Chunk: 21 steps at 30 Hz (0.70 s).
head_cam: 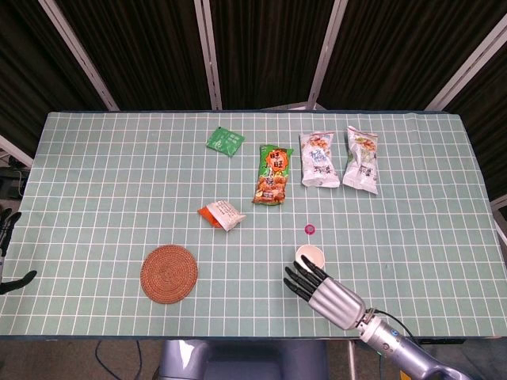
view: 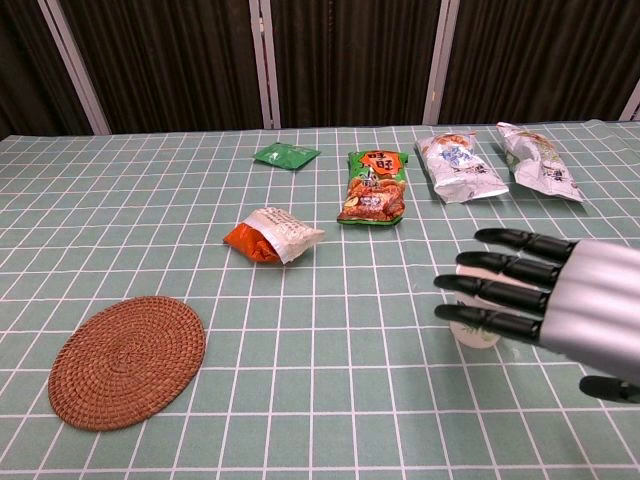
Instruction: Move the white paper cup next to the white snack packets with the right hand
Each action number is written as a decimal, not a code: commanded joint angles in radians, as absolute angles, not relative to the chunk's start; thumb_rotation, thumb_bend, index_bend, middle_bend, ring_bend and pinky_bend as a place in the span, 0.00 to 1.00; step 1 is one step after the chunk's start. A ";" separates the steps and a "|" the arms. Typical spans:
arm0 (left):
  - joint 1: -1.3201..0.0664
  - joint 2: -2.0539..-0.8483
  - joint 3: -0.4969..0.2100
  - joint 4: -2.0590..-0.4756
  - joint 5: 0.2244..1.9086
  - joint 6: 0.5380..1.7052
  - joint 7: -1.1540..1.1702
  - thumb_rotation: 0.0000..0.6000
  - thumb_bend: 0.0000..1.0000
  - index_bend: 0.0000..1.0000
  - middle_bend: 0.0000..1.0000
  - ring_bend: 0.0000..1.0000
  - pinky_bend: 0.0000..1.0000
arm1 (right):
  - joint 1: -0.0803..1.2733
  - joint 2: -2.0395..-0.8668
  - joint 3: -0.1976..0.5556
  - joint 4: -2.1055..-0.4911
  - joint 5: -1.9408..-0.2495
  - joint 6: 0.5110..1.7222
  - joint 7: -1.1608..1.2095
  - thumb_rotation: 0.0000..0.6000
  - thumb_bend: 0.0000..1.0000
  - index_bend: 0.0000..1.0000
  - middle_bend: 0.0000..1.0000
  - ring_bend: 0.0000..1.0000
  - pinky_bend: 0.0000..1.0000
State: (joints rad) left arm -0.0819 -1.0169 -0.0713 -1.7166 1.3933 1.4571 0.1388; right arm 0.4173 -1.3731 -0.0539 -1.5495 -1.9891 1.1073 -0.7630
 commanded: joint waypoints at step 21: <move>-0.099 -1.029 -0.078 -1.709 1.364 1.429 0.151 1.00 0.00 0.00 0.00 0.00 0.00 | 0.444 -1.566 0.106 -1.457 -1.721 0.859 -1.380 1.00 0.00 0.00 0.00 0.00 0.00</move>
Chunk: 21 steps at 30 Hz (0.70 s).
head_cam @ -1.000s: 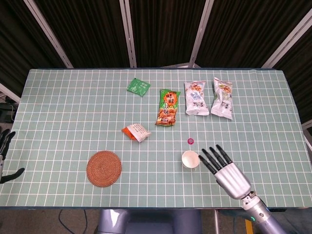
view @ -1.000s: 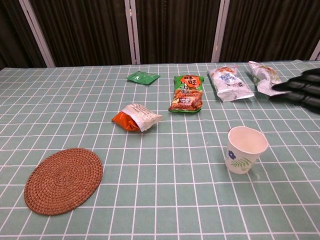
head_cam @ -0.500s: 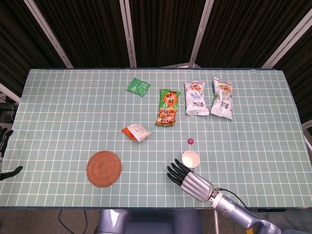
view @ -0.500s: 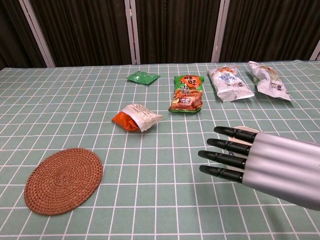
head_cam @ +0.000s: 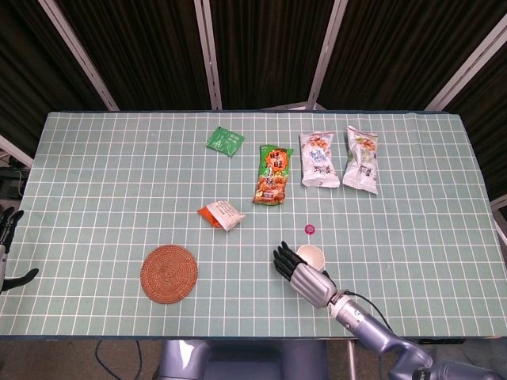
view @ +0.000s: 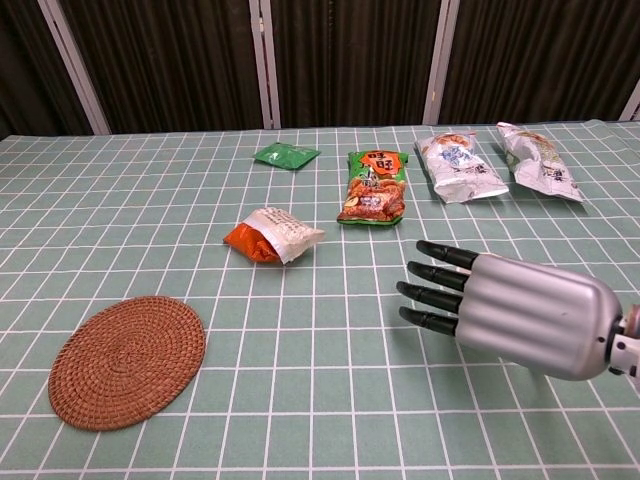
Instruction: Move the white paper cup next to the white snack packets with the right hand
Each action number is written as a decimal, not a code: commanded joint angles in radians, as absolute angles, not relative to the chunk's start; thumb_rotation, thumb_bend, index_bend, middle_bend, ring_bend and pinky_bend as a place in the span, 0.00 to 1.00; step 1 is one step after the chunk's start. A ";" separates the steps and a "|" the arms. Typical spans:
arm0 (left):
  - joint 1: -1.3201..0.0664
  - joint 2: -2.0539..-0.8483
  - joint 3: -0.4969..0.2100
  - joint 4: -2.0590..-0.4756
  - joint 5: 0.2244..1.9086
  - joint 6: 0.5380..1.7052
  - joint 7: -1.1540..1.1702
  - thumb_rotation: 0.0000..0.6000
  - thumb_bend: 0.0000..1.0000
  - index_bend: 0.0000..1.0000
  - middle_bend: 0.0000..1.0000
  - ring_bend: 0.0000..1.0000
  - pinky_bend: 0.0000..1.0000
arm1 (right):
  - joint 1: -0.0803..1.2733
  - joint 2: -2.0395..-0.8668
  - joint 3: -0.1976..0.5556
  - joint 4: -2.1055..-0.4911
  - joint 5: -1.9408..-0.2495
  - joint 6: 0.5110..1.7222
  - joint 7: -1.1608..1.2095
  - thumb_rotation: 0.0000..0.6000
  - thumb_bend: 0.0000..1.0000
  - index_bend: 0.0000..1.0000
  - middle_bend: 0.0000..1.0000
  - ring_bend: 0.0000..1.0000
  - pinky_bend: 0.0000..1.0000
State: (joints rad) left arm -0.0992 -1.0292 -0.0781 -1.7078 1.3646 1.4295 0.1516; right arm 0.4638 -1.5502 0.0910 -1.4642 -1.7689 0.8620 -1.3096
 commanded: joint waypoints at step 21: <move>-0.096 -1.012 -0.070 -1.727 1.379 1.433 0.119 1.00 0.00 0.00 0.00 0.00 0.00 | 0.503 -1.556 0.038 -1.362 -1.794 0.974 -1.222 1.00 0.39 0.29 0.40 0.24 0.38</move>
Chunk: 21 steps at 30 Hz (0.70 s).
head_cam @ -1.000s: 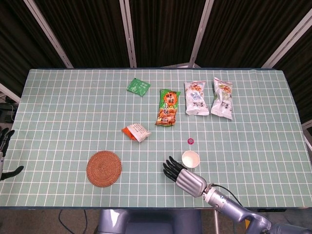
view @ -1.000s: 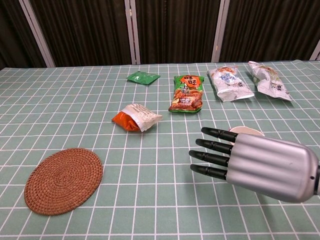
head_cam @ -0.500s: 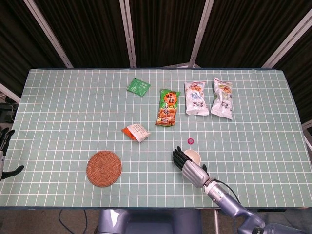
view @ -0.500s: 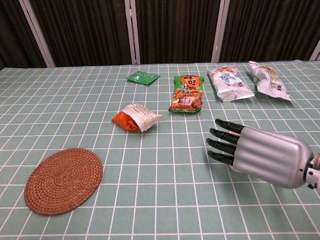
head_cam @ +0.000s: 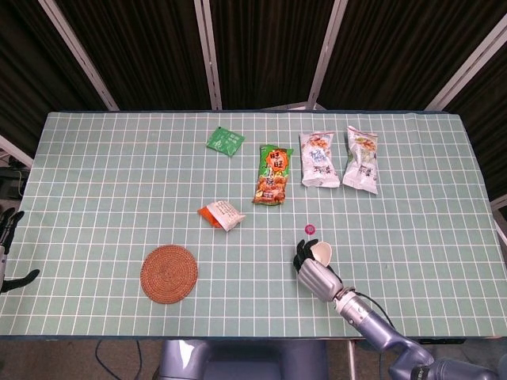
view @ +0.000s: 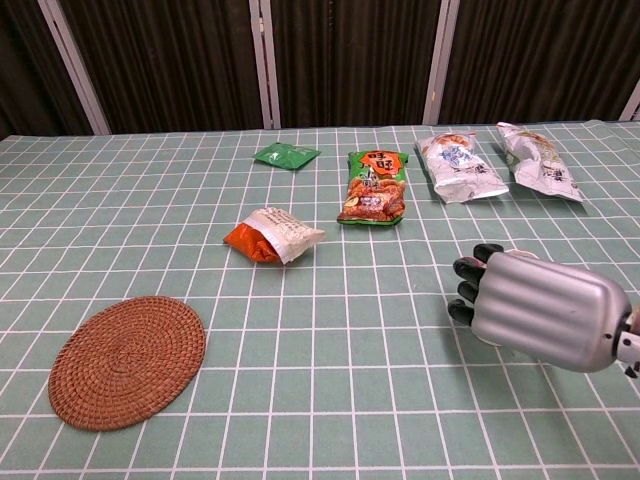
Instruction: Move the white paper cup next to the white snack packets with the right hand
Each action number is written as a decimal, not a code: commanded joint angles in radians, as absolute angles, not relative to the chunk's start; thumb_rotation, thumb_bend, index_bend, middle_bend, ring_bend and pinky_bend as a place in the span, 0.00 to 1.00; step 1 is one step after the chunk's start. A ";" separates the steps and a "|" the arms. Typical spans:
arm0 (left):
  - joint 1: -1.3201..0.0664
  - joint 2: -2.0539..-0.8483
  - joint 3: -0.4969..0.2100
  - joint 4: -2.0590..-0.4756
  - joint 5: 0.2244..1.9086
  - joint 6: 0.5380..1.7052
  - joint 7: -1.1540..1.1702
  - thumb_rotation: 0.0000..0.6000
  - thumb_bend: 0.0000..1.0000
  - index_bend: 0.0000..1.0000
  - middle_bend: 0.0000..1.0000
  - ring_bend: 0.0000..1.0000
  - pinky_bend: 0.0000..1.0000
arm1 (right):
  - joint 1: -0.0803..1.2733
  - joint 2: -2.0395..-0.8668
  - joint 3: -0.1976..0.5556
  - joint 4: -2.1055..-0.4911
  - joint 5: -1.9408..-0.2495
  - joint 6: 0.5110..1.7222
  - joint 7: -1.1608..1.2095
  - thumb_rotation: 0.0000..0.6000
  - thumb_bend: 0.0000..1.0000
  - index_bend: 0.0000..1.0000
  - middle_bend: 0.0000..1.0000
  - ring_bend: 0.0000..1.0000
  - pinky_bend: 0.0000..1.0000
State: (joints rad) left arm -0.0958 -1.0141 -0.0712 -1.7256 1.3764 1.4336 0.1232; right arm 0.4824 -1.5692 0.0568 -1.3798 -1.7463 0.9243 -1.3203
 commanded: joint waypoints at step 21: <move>-0.101 -0.990 -0.052 -1.741 1.409 1.412 0.074 1.00 0.00 0.00 0.00 0.00 0.00 | 0.599 -1.504 0.014 -1.392 -1.636 0.920 -0.111 1.00 0.38 0.29 0.30 0.17 0.35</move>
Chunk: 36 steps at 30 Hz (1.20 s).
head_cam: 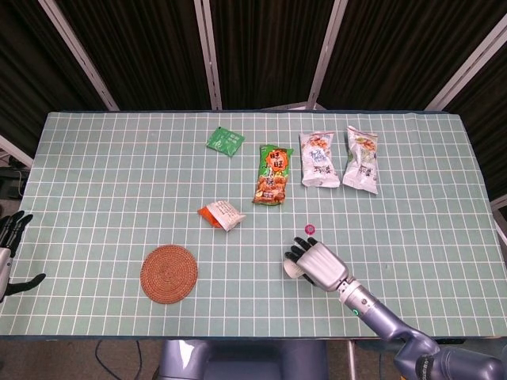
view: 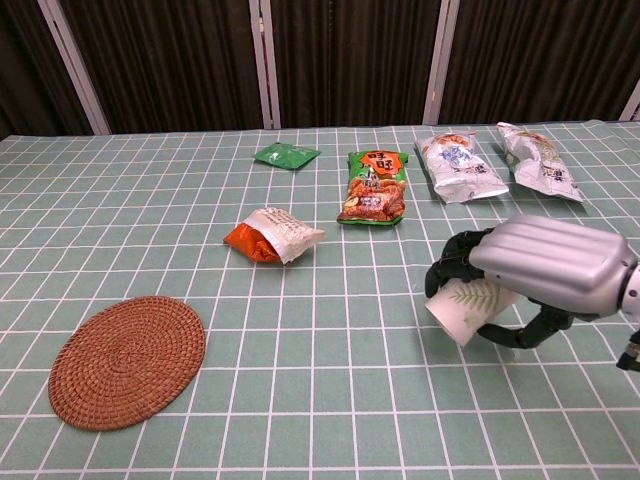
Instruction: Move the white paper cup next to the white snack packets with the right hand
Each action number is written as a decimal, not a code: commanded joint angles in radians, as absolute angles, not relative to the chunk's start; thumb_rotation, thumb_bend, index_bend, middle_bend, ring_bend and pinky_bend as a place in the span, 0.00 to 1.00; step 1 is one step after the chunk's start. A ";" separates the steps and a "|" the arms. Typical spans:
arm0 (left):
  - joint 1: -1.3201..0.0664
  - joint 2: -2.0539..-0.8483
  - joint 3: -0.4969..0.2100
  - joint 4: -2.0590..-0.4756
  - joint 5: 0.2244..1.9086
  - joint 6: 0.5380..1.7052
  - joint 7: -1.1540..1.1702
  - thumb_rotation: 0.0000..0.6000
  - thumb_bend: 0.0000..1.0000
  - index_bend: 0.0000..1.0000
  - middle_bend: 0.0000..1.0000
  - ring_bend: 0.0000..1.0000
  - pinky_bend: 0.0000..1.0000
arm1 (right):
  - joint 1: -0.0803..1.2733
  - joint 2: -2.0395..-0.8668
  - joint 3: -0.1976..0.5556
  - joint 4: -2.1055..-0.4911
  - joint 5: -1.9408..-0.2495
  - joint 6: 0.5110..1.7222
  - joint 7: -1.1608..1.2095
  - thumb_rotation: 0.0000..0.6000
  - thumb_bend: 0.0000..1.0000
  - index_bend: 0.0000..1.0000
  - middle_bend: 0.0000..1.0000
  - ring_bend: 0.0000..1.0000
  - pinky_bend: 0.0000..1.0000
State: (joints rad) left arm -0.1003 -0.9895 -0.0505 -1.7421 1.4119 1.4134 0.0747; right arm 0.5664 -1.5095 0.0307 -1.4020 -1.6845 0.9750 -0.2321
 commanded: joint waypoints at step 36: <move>-0.098 -0.975 -0.038 -1.754 1.436 1.422 0.060 1.00 0.00 0.00 0.00 0.00 0.00 | 0.536 -1.494 -0.042 -1.680 -1.584 0.994 -0.995 1.00 0.15 0.00 0.00 0.00 0.00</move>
State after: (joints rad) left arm -0.0975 -0.9756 -0.0386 -1.7546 1.4353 1.4225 0.0606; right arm 0.5401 -1.4682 -0.0334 -1.6735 -1.5856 0.9985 -0.9106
